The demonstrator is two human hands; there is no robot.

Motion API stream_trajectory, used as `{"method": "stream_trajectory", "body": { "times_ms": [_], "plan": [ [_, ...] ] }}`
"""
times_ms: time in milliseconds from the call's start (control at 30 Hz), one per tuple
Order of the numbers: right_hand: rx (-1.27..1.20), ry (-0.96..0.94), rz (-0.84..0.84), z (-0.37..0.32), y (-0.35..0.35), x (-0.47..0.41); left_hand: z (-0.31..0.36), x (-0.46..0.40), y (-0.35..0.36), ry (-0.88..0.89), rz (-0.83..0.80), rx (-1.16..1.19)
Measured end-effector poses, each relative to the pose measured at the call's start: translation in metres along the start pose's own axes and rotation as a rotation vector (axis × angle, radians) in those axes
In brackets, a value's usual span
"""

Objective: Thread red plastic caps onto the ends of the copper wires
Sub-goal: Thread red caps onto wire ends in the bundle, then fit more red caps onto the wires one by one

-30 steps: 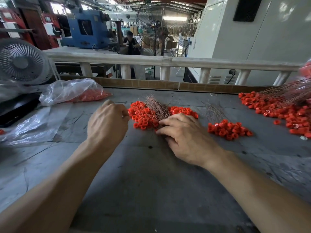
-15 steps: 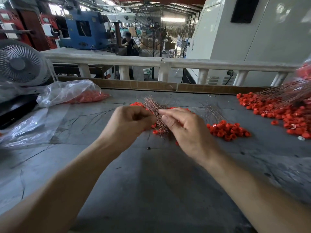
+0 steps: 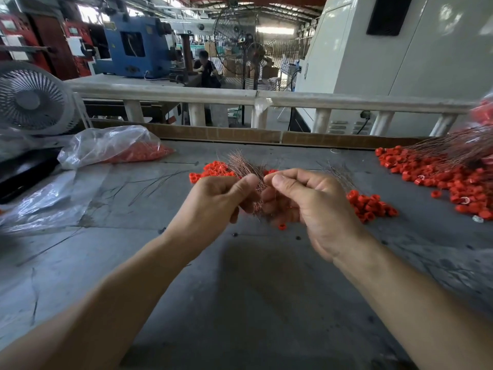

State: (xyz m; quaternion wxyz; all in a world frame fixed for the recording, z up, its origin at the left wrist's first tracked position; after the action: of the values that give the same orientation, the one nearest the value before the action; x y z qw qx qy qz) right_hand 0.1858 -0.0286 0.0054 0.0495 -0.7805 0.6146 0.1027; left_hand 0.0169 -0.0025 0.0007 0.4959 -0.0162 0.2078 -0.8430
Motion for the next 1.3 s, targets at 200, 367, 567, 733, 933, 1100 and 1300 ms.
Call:
{"method": "stream_trajectory", "body": {
  "times_ms": [200,367,567,733,933,1100,1300],
  "plan": [
    [0.287,0.089,-0.14,0.008,0.012,0.002,0.006,0.001,-0.006,0.087,0.012,0.138],
    [0.342,0.096,-0.113,0.008,0.011,0.002,0.007,0.002,-0.009,0.068,0.017,0.127],
    [0.362,0.045,-0.017,0.004,0.007,0.004,0.008,0.002,-0.009,0.061,0.035,0.136],
    [0.23,0.038,-0.053,0.003,0.009,0.004,0.006,0.002,-0.007,0.082,0.034,0.312],
    [0.006,0.125,-0.164,0.002,0.024,0.004,-0.001,0.0,0.001,0.078,0.102,0.635],
    [0.149,0.155,-0.127,0.007,0.018,0.007,-0.004,0.001,-0.022,0.093,0.257,0.657],
    [0.213,0.1,-0.002,0.006,0.01,0.005,-0.031,0.002,-0.055,-0.249,0.392,-0.204]
  ]
}}
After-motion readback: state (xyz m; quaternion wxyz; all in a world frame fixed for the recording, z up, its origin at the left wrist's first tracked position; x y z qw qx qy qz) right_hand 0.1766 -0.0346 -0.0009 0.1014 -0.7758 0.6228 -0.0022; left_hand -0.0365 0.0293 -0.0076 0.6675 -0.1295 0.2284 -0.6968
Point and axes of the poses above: each hand's wrist, its own x-axis away from the middle knuckle, its own y-axis out of the palm, z = x × y, the point moved 4 cm from there along -x, towards the middle knuckle, and after that the axes turned 15 degrees about -z, right-handed, at the moved point
